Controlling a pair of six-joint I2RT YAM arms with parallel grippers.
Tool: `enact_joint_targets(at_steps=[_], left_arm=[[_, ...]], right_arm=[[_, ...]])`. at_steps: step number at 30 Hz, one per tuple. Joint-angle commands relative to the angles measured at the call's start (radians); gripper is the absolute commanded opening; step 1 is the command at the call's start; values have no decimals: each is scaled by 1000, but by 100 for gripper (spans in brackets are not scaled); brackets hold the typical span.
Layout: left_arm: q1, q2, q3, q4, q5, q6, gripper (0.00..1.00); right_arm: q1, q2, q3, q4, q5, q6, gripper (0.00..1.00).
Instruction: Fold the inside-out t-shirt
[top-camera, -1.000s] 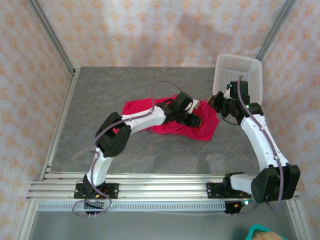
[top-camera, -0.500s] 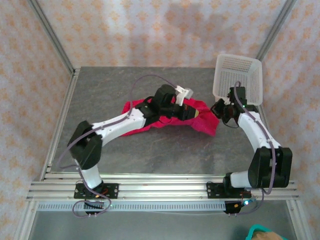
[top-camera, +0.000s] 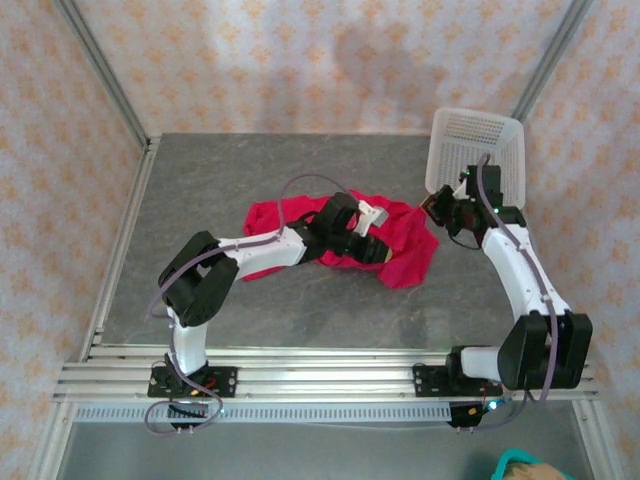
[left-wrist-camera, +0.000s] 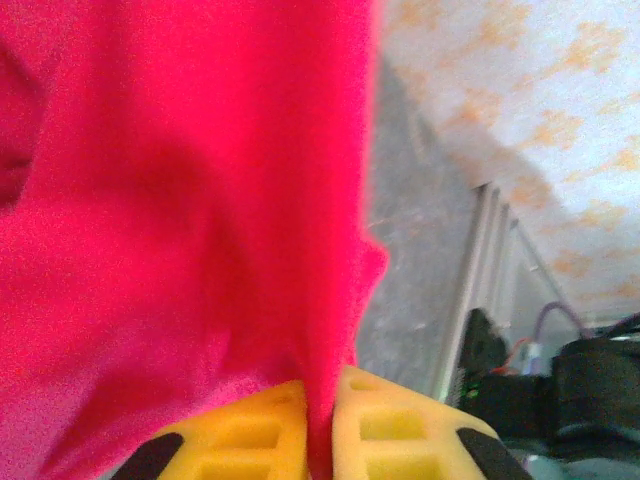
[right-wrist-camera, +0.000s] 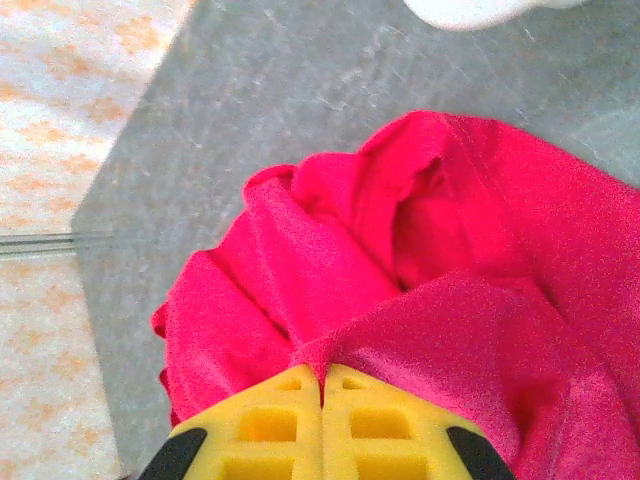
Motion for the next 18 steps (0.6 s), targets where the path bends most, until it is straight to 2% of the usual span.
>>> enact_joint_targets(at_steps=[1, 3, 8, 11, 14, 18], left_arm=[[23, -55, -7, -114, -103, 97, 20], [60, -64, -7, -150, -137, 94, 25], [129, -71, -14, -208, -156, 78, 27], [159, -106, -35, -244, -208, 66, 27], [212, -155, -54, -347, -316, 47, 28], [311, -237, -89, -517, -472, 39, 34]], right_arm=[[-5, -44, 62, -47, 6, -4, 0], [-4, -47, 71, -59, -4, -7, 0], [-2, -41, 74, -65, -31, -9, 0], [4, 2, 61, -42, -26, -7, 0], [27, 98, 81, -12, -2, -14, 0], [96, 305, 216, -43, 54, -57, 0]])
